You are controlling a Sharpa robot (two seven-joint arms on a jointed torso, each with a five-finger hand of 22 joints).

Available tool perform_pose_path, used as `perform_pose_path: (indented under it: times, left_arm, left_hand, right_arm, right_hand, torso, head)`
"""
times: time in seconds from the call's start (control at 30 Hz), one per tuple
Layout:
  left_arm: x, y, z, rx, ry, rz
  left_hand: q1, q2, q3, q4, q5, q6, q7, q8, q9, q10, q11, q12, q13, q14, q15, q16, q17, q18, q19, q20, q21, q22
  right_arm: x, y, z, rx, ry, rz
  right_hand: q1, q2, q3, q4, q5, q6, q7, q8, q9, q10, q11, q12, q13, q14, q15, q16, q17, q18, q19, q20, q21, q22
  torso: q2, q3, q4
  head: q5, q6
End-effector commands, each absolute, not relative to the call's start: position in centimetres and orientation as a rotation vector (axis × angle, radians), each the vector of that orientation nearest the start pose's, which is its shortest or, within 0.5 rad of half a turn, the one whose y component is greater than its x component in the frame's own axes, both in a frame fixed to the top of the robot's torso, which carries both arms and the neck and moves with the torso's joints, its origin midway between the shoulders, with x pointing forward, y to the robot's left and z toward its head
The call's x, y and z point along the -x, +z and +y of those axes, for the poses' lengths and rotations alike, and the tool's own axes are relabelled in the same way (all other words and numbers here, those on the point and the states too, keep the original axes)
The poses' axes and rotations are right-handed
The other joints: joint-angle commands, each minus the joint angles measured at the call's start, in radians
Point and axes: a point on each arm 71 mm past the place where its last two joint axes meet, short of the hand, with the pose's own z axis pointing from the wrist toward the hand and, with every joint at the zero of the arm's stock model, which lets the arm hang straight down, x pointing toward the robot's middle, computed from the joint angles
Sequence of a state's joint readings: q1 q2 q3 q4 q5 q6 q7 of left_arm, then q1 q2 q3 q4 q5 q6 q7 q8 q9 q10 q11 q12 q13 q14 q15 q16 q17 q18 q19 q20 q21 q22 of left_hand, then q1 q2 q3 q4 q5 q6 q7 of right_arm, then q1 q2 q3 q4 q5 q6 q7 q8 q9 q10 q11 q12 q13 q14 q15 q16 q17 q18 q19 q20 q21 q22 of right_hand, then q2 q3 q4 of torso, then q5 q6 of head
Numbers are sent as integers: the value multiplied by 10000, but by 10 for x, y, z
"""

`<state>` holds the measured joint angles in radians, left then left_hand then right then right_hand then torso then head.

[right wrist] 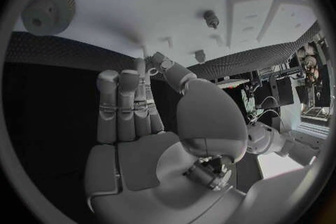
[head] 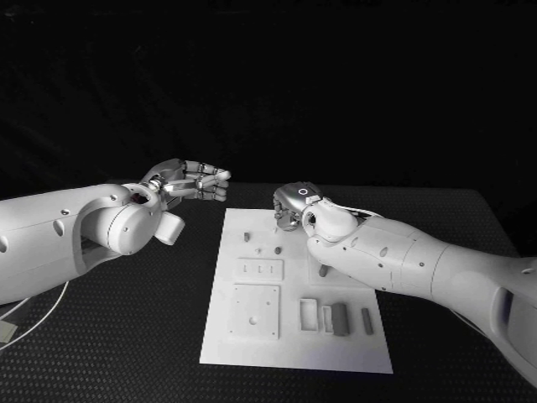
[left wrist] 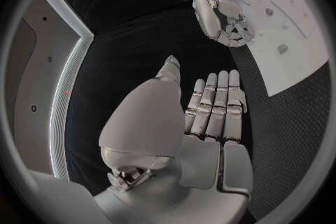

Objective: Assemble the parts on the task board

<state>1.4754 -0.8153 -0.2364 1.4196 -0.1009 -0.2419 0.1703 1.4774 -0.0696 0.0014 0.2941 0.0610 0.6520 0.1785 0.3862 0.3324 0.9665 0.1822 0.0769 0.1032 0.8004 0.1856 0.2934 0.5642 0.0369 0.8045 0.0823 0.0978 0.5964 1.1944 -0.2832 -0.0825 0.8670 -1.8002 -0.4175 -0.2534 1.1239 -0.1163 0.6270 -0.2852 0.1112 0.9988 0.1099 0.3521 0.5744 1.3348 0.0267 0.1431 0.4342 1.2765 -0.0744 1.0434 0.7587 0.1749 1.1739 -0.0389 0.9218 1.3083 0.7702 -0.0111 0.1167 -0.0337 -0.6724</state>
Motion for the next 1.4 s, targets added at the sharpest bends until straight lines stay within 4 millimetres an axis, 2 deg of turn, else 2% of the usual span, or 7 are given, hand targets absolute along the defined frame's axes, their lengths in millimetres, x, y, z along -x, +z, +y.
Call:
perform_pose_path:
  times: [0.03,0.4,0.7,0.97,1.2,1.4]
  left_arm:
    - [-527,-127,224,9095,-13374,16408]
    - [-528,-124,223,9046,-13398,16374]
    - [-528,-122,225,9048,-13375,16345]
    - [-528,-121,225,9038,-13386,16346]
    - [-529,-121,225,9001,-13365,16340]
    - [-529,-121,224,9001,-13365,16354]
  left_hand:
    - [25,-37,-65,-18,-49,73,412,-48,-16,-15,27,-50,-12,57,-21,-61,15,137,78,6,-52,-15]
    - [28,-42,-67,-18,-48,77,411,-51,-16,-13,26,-53,-12,58,-21,-66,18,137,81,5,-57,-17]
    - [29,-47,-69,-18,-48,80,411,-53,-16,-11,26,-55,-13,60,-22,-70,20,137,82,5,-60,-18]
    - [29,-50,-70,-18,-48,80,410,-56,-16,-12,26,-57,-14,61,-22,-74,22,137,84,6,-63,-20]
    - [32,-50,-70,-18,-48,80,409,-60,-17,-14,27,-60,-15,61,-21,-78,23,136,86,5,-66,-21]
    - [30,-50,-71,-17,-48,80,408,-62,-17,-15,27,-63,-16,61,-21,-81,25,136,87,6,-69,-22]
  right_arm:
    - [-572,-217,-91,3406,2892,14709]
    - [-572,-219,-88,3475,2921,14851]
    - [-573,-219,-93,3440,2742,14878]
    - [-574,-220,-94,3413,2732,14964]
    - [-574,-221,-94,3411,2708,14936]
    - [-574,-221,-93,3402,2742,14951]
  right_hand:
    - [-43,54,54,-8,26,43,29,8,13,33,14,-63,20,-17,-72,22,-18,869,-18,-49,43,171]
    - [-42,56,64,-11,27,36,34,-7,20,23,19,-79,39,-25,-66,14,-24,869,-29,-47,36,168]
    - [-52,55,64,-9,25,32,37,-18,25,18,23,-90,52,-30,-63,9,-27,869,-35,-43,32,167]
    - [-53,62,70,-9,25,31,38,-25,29,15,24,-98,64,-34,-61,7,-29,869,-39,-42,29,167]
    - [-68,75,70,-2,24,30,41,-33,34,13,27,-106,77,-37,-59,5,-31,869,-43,-38,26,166]
    - [-71,77,72,-4,24,28,42,-39,37,9,28,-113,84,-40,-57,3,-33,869,-46,-37,24,165]
  torso:
    - [10,9,-3]
    - [16,6,5]
    - [0,10,-24]
    - [-4,15,-15]
    - [12,2,-21]
    - [13,-1,-8]
  head:
    - [8,46]
    - [27,21]
    - [26,-17]
    - [20,-31]
    - [-9,-4]
    - [-17,-34]
